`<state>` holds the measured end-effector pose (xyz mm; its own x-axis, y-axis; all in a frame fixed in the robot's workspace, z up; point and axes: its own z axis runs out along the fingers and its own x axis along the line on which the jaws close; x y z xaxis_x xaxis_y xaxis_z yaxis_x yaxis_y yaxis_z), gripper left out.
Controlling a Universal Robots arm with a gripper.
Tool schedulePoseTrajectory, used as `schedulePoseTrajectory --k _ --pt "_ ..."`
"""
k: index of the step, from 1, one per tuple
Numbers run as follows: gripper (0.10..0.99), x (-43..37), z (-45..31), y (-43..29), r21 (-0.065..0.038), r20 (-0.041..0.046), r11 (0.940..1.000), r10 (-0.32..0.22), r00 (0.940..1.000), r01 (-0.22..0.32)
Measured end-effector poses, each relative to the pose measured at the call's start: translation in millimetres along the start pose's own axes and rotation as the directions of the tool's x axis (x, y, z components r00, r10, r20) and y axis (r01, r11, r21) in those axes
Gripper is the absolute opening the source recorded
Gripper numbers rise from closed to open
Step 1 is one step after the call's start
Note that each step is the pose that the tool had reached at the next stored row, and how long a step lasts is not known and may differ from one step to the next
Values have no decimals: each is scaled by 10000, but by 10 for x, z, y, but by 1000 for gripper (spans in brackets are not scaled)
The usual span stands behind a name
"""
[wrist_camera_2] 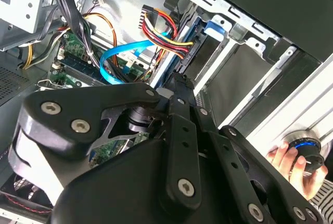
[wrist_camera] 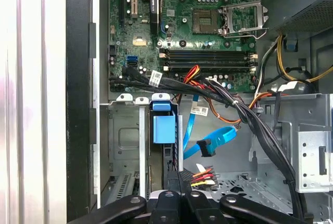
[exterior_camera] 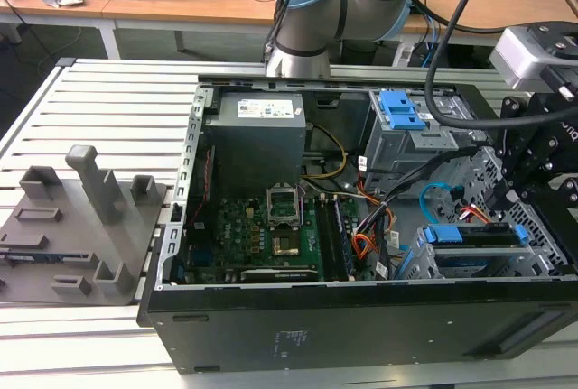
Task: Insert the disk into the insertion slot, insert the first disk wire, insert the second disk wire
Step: 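Insert the first disk wire, then insert the second disk wire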
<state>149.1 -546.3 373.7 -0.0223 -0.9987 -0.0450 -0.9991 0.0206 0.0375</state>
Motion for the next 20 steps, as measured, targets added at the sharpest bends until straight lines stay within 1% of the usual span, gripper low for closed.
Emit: schedulePoseTrajectory --k 11,12,13,14,16,17,19,20 --pt "106 0 0 3 0 0 10000 0 10000 0" --pt "357 0 0 4 0 0 10000 0 10000 0" --pt "357 0 0 4 0 0 10000 0 10000 0" --pt "424 0 0 4 0 0 10000 0 10000 0" --pt "424 0 0 5 -2 -2 10000 -40 10000 40" --pt "424 0 1 6 -15 -11 9994 -332 9994 332" --pt "424 0 1 5 -47 -35 9949 -1006 9949 1006" --pt "424 0 0 5 -70 -50 9894 -1454 9894 1454"
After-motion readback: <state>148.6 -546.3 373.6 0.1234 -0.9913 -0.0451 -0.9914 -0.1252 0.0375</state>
